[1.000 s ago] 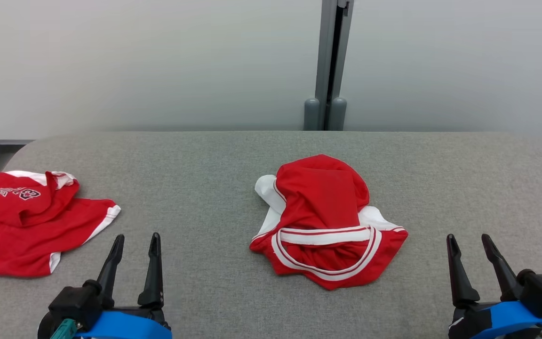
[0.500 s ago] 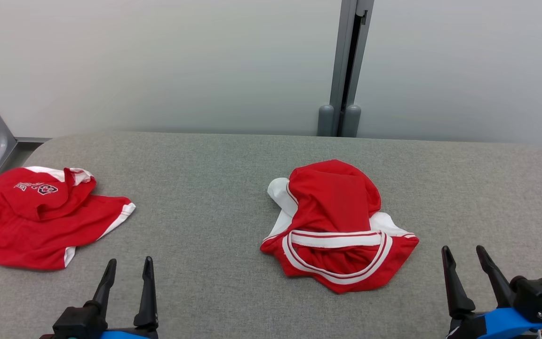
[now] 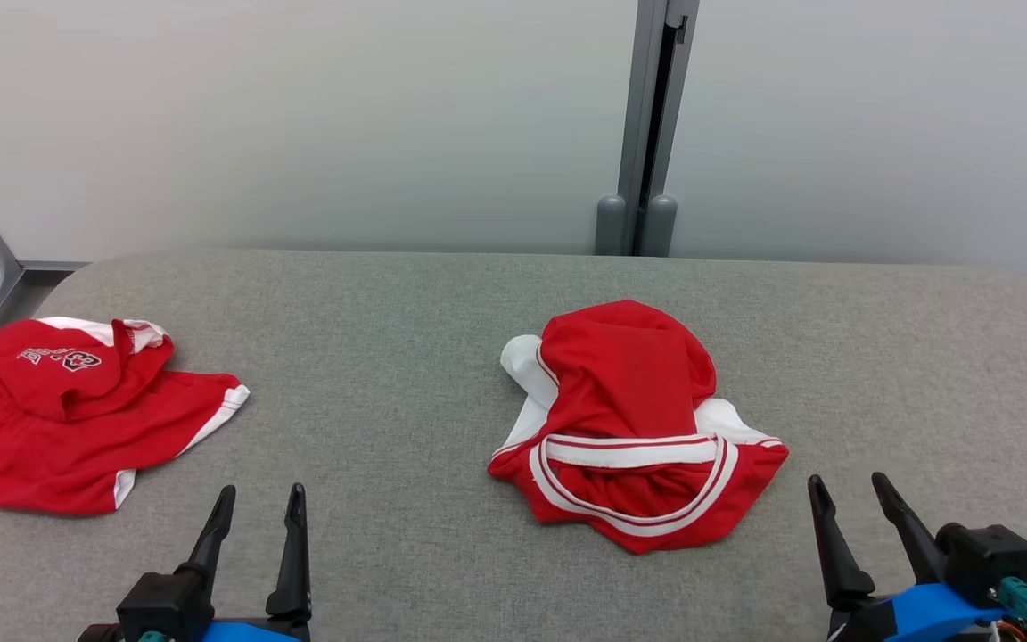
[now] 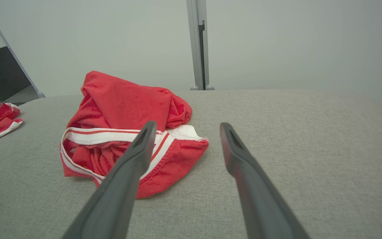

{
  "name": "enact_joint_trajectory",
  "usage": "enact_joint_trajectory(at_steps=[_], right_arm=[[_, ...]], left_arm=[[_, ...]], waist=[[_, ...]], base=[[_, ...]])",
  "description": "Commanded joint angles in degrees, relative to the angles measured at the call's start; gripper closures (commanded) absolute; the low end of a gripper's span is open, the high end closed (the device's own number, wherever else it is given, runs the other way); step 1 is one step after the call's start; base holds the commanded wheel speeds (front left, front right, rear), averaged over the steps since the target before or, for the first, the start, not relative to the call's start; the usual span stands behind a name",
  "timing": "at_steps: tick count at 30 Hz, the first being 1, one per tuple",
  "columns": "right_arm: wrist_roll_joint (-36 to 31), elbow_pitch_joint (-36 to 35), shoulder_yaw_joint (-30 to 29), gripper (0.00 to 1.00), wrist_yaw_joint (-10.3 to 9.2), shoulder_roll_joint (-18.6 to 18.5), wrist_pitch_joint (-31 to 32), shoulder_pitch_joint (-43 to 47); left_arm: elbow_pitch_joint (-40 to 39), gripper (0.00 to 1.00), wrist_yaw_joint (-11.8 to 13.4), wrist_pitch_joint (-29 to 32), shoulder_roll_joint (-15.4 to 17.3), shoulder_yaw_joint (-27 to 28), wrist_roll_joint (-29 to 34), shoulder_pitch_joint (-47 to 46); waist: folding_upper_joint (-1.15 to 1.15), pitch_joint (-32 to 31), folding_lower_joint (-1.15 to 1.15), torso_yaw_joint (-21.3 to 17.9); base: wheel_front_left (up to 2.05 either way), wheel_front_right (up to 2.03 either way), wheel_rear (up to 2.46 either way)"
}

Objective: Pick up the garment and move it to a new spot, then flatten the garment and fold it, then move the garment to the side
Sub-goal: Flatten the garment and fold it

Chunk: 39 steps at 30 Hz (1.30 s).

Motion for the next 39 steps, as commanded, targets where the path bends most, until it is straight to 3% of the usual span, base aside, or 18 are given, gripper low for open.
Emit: enact_joint_trajectory(at_steps=[1, 6, 11, 16, 22, 32, 39], right_arm=[[-0.4, -0.1, 0.6, 0.0, 0.03, -0.3, 0.5, -1.2], [-2.1, 0.4, 2.3, 0.0, 0.02, -0.3, 3.6, -4.5], [-3.5, 3.9, 4.7, 0.0, 0.03, -0.3, 12.1, -11.8], [-7.1, 11.0, 4.7, 0.0, 0.02, -0.3, 19.0, -19.3], [-10.7, 18.8, 3.5, 0.0, 0.02, -0.3, 23.2, -23.8], [-15.7, 24.6, -0.2, 0.0, 0.02, -0.3, 27.4, -23.2], [-14.6, 25.0, -0.7, 0.04, 0.02, -0.3, 29.8, -20.9]], left_arm=[[-0.4, 0.0, 0.2, 0.2, 0.1, -0.1, 0.0, 0.4], [-1.0, 0.0, 0.5, 0.5, -0.1, -0.5, -0.2, 0.1], [-1.8, 0.0, 0.6, 0.5, -0.1, -0.9, -0.1, -1.2], [-2.1, 0.0, 0.1, 0.2, -0.2, -1.7, 0.4, -2.8], [-1.6, 0.0, -0.4, -0.2, -0.7, -2.6, 0.4, -4.3], [-0.6, 0.0, -0.6, -0.7, -0.8, -3.0, -0.2, -4.9], [-0.5, 0.0, -0.7, -0.6, -0.7, -3.3, -0.6, -4.6]], waist=[[0.0, 0.2, 0.0, 0.2], [0.0, 1.0, 0.0, 0.6], [0.0, 2.8, 0.0, 1.1], [0.0, 5.0, 0.0, 2.2], [0.0, 7.0, 0.0, 3.7], [0.0, 7.1, 0.0, 4.2], [0.0, 6.8, 0.0, 4.3]], base=[[0.0, 0.0, 0.0], [0.0, 0.0, 0.0], [0.0, 0.0, 0.0], [0.0, 0.0, 0.0], [0.0, 0.0, 0.0], [0.0, 0.0, 0.0], [0.0, 0.0, 0.0]])
